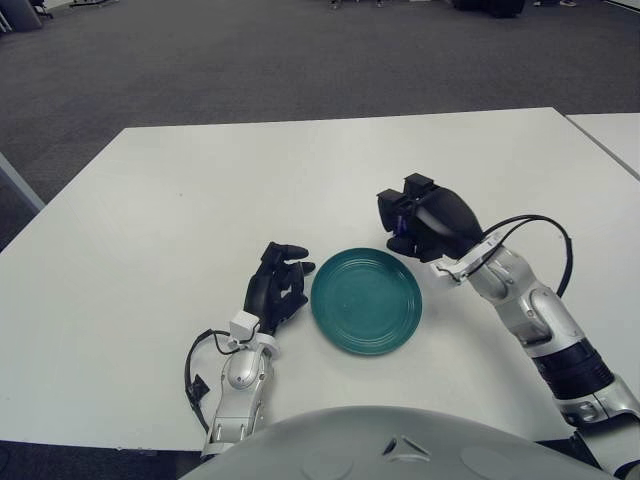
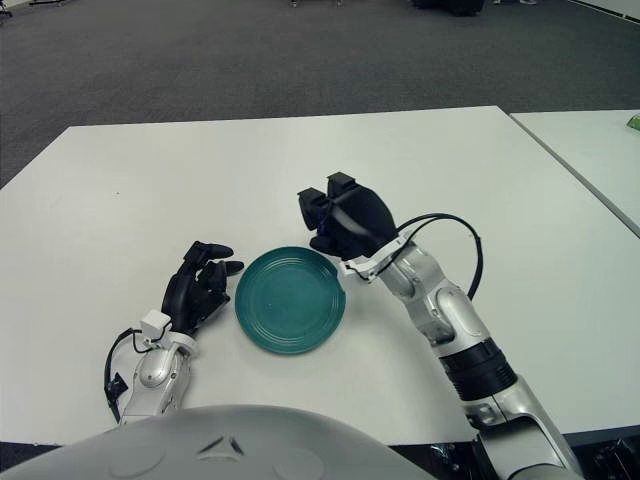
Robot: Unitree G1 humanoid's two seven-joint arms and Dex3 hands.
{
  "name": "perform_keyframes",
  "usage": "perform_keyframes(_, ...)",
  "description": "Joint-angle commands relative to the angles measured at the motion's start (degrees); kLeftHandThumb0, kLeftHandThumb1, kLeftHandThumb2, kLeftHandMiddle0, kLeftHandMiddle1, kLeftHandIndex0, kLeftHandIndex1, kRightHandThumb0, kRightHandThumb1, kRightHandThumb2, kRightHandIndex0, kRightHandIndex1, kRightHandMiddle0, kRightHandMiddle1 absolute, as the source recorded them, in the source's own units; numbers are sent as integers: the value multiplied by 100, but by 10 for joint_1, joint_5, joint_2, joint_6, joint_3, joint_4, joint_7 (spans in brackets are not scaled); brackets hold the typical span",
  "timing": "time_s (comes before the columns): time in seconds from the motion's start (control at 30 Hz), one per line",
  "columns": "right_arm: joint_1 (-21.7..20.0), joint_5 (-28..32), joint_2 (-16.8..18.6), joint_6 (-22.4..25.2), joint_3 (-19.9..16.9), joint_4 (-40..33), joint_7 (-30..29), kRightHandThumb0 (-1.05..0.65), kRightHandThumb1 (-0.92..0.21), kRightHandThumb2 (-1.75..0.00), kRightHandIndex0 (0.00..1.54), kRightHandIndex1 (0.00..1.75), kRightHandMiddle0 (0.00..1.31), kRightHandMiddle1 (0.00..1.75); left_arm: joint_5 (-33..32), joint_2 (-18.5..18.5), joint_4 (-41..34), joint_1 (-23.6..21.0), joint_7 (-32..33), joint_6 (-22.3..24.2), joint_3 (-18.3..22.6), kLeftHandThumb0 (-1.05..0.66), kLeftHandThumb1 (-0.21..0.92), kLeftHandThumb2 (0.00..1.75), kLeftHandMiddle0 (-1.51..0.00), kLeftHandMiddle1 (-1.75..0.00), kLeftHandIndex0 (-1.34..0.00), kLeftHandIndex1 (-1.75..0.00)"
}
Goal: Put the gum into the plate.
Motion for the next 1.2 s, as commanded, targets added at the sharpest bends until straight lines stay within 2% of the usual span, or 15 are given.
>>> perform_keyframes(0.0,-10,-7,12,-11,11,-19,0,-41,-57,-99,76,175,42,175,2,-6,14,3,10,21,2,-37,78,72,-45,-115,-28,-174)
perform_keyframes(0.2,-10,-10,17,-24,19,-25,4,-41,-56,-100,75,175,42,175,6,-7,20,1,17,9,-1,-37,81,67,-44,-120,-26,-175)
perform_keyframes(0.4,-13,-17,24,-32,34,-38,22,-41,-57,-99,74,175,42,175,13,-4,37,-3,18,-27,-4,-36,90,55,-48,-123,-21,-175)
perform_keyframes(0.57,-11,-28,32,-31,44,-47,32,-41,-57,-99,73,175,42,175,15,-3,51,-8,16,-48,-5,-36,92,52,-49,-124,-20,-175)
perform_keyframes(0.9,11,-57,50,-29,70,-73,38,-42,-53,-105,79,175,45,175,16,-3,91,-21,26,-66,6,-36,92,52,-49,-146,-20,-175)
perform_keyframes(1.03,14,-53,46,-36,79,-78,53,-42,-52,-106,80,175,45,175,3,-7,95,-24,20,-75,6,-36,92,52,-46,-141,-20,-175)
perform_keyframes(1.17,19,-31,47,-29,88,-86,97,-42,-53,-105,78,175,45,175,2,-9,104,-31,22,-95,7,-36,92,52,-44,-138,-20,-175)
